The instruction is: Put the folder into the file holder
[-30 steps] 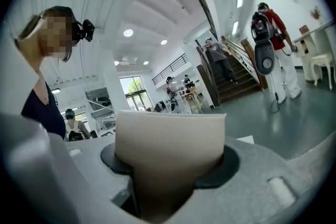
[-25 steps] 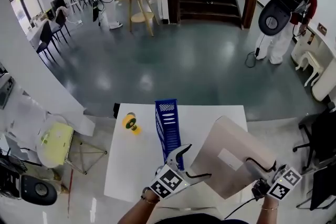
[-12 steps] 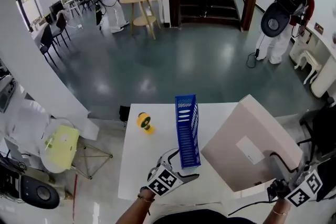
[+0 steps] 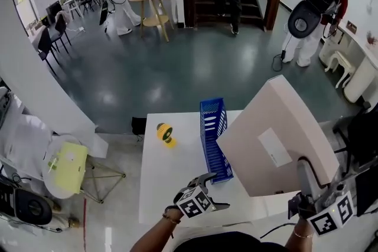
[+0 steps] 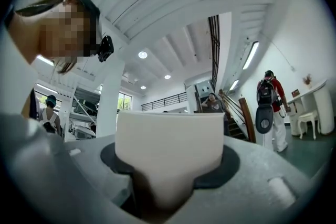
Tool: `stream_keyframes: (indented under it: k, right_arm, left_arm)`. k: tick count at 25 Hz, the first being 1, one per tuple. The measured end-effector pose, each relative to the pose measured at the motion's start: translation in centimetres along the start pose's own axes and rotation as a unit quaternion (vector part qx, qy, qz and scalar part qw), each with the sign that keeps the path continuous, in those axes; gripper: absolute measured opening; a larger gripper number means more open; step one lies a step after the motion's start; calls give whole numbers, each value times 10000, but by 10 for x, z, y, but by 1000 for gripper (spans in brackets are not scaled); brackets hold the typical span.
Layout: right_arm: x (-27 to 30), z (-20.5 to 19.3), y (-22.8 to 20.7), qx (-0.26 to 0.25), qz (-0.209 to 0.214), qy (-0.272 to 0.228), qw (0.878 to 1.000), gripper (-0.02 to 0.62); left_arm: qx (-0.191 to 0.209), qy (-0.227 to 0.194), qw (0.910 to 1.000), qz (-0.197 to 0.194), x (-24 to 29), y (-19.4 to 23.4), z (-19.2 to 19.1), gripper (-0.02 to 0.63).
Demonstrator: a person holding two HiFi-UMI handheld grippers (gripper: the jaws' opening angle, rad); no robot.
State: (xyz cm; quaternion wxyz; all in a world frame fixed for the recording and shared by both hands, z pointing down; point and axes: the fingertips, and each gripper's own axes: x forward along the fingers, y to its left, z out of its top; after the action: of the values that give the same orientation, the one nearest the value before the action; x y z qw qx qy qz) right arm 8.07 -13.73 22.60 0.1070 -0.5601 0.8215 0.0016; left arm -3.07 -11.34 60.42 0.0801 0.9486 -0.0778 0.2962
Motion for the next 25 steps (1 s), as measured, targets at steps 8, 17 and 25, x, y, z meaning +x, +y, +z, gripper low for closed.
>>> stream_keyframes:
  k: [8, 17, 25]
  right_arm:
    - [18, -8, 26, 211, -70, 6, 9998, 273]
    - [49, -23, 47, -366, -357, 28, 9987, 275]
    - [73, -61, 70, -816, -628, -19, 9947, 275]
  left_arm:
    - [-42, 5, 9995, -304, 5, -5, -11, 548]
    - [-103, -187, 9989, -426, 2, -2, -10, 548]
    - [16, -608, 9965, -569, -2, -3, -11, 548]
